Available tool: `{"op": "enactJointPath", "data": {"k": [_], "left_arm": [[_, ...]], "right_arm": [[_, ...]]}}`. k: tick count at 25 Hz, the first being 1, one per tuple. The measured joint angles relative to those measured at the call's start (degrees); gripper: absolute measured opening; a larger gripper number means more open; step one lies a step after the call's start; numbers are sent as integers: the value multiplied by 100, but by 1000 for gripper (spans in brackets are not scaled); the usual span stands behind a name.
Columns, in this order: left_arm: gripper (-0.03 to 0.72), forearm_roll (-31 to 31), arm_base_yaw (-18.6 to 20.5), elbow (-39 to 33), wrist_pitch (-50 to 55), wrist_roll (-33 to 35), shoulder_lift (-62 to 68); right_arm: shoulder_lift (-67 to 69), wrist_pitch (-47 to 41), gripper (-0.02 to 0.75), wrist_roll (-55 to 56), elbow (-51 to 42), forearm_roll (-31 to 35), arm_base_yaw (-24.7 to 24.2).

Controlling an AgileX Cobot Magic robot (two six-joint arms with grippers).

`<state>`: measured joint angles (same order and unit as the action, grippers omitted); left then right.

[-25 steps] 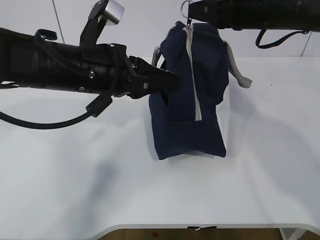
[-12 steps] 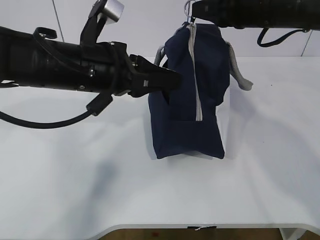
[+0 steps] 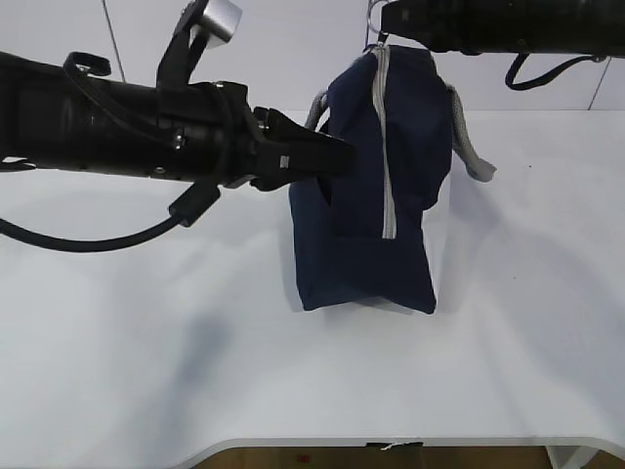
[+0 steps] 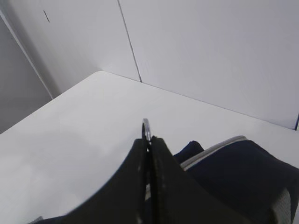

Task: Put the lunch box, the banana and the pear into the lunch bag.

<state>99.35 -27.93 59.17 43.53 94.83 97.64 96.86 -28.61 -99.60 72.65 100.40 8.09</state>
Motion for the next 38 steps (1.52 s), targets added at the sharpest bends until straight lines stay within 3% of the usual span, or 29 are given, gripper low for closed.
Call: {"op": "enactJointPath", "data": {"k": [26,38], "left_arm": [[-5,17,2,8,86,-75,13],[-5,114,51,44,97,-96,25]], "right_arm": [[0,595,6,-24,12,56,59],[317,622,6,-66,485,45,96]]}}
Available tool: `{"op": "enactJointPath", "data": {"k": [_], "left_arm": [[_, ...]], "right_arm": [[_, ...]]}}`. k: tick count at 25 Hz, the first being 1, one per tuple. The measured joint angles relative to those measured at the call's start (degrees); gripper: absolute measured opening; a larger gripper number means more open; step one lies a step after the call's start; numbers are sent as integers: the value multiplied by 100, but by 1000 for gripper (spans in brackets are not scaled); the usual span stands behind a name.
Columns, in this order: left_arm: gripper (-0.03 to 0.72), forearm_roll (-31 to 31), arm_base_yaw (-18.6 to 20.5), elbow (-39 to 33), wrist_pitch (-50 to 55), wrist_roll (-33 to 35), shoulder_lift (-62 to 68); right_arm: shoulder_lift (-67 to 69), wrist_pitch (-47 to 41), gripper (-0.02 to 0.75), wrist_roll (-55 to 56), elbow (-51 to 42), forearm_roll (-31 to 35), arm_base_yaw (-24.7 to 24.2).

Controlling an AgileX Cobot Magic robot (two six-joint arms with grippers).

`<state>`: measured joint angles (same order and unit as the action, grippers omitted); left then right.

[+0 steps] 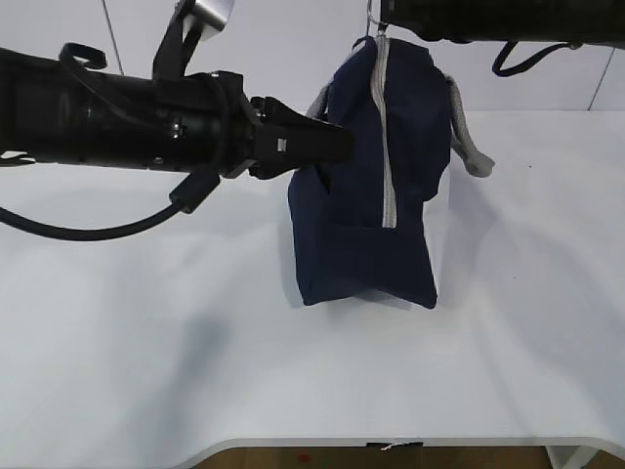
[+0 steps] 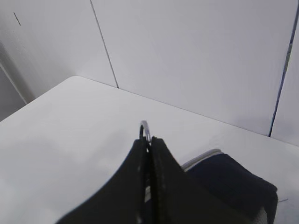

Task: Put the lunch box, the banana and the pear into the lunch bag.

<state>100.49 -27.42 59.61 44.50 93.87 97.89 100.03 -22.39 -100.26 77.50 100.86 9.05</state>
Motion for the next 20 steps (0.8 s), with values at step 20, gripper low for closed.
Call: {"op": "enactJointPath", "data": {"k": [20], "left_arm": [[-5,47,24,0,13,-14,31]], "right_arm": [[296,226,6,-124,213,20,17]]}}
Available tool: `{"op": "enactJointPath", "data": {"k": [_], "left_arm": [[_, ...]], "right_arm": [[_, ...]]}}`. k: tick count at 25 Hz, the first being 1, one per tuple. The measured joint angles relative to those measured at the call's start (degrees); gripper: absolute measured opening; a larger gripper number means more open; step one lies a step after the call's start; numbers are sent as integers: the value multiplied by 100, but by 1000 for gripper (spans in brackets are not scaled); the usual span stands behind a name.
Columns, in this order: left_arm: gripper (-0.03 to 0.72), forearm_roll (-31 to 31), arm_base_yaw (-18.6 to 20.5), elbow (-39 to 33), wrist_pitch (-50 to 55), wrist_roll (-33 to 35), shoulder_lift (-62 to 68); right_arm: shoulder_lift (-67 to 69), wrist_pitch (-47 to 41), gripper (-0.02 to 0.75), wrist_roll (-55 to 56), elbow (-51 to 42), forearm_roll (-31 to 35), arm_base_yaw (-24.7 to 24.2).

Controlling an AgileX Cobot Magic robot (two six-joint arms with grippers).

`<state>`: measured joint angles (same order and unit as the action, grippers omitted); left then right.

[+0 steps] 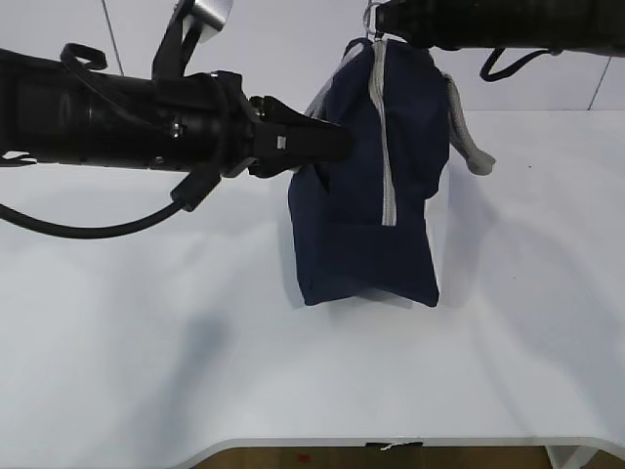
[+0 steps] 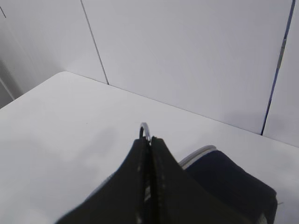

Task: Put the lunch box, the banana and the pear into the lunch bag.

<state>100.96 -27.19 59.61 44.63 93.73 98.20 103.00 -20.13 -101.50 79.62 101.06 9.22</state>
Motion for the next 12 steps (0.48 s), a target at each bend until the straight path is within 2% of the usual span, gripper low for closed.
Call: {"op": "enactJointPath", "data": {"k": [12], "left_arm": [[-5,47,4,12,-33,-70,0]], "right_arm": [[181,153,6,-78,377,3,13]]}}
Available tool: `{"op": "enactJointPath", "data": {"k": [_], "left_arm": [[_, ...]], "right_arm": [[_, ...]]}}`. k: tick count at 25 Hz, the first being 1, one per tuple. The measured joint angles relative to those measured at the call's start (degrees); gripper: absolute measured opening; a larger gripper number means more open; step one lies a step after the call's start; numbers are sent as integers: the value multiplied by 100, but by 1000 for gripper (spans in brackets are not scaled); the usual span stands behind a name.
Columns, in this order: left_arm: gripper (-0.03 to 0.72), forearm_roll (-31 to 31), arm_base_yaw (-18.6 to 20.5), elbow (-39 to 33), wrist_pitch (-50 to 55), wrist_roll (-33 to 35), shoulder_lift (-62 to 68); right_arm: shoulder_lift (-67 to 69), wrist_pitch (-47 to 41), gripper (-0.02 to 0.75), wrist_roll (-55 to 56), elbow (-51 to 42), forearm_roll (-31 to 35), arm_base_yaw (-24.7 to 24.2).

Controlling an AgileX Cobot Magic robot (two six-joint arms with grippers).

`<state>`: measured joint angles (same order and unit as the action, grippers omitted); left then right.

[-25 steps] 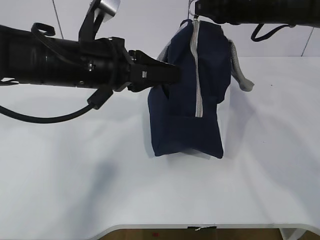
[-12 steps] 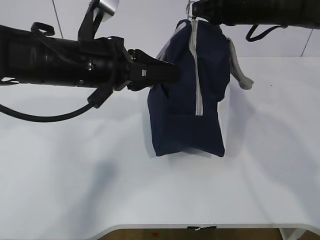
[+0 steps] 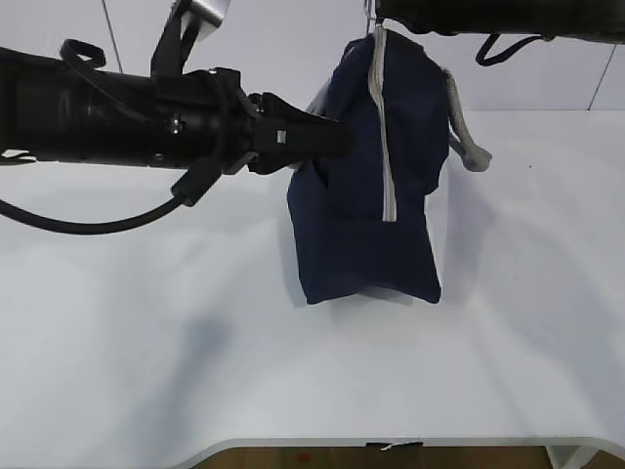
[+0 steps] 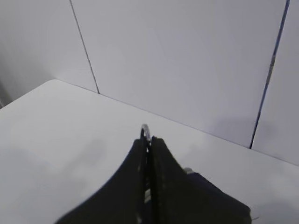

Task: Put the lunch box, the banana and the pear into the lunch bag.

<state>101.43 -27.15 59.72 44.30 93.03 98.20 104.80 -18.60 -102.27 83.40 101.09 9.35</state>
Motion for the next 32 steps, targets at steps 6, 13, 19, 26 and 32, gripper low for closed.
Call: {"op": "enactJointPath", "data": {"k": [6,13,19,26,32], "left_arm": [[-5,-360,-23,-21,478,-6,-18],[-5,-369,-23,-24,474,-6,-31],[-5,-485,-23,-34,457,-43,-176],[-5,-862,-23,-36,330,-245,-480],[-5,-1271,-13,-46,-146,-450,-700]], "right_arm": [[34,589,6,-52,51,149,-187],[47,589,6,-52,59,172,-187],[116,634,6,-153,59,183,-187],[291,740,6,-227,59,214,-238],[295,689,6,-227,59,217,-456]]}}
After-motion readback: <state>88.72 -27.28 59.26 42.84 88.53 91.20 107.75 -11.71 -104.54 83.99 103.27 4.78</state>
